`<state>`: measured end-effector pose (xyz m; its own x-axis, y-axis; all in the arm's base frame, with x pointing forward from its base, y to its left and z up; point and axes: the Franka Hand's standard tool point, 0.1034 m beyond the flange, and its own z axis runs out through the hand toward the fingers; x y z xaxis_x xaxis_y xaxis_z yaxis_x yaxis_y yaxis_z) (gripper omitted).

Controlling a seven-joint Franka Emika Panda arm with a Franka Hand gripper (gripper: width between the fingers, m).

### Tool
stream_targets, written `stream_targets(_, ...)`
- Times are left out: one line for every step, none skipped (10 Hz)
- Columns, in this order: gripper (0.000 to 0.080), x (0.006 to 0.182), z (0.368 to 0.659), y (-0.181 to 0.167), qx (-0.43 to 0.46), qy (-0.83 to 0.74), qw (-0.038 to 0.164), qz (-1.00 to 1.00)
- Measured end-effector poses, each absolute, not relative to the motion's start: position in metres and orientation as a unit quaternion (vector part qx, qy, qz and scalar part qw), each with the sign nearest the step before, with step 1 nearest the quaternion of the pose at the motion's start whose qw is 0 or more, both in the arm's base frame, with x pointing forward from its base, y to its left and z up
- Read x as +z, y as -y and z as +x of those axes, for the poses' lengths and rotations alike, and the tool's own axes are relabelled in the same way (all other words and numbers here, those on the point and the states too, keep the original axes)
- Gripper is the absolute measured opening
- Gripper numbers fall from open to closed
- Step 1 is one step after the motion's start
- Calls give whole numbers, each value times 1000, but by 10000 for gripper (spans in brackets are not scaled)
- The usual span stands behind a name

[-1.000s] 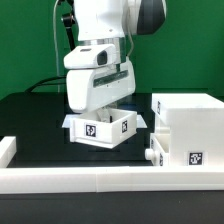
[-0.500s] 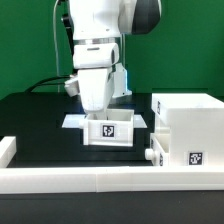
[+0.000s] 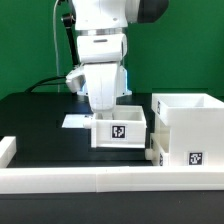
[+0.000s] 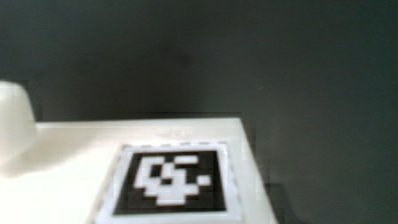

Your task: Assemble drawer

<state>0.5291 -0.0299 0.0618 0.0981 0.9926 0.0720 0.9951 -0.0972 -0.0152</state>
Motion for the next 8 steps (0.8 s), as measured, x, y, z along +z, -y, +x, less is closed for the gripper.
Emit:
stream_targets(42, 62, 530, 30, -25, 671, 26, -741)
stream_targets(42, 61, 529, 31, -25, 670, 27, -741)
stream_targets(42, 60, 529, 31, -24, 670, 27, -741)
stream_targets(42, 60, 530, 30, -26, 670, 25, -741)
stream_targets(42, 59, 532, 28, -28, 671, 25, -741)
stream_targets(42, 61, 539, 24, -28, 674, 27, -738)
stream_targets(42, 61, 545, 20, -28, 674, 28, -738)
stream_targets(42, 61, 550, 15, -27, 678, 28, -734)
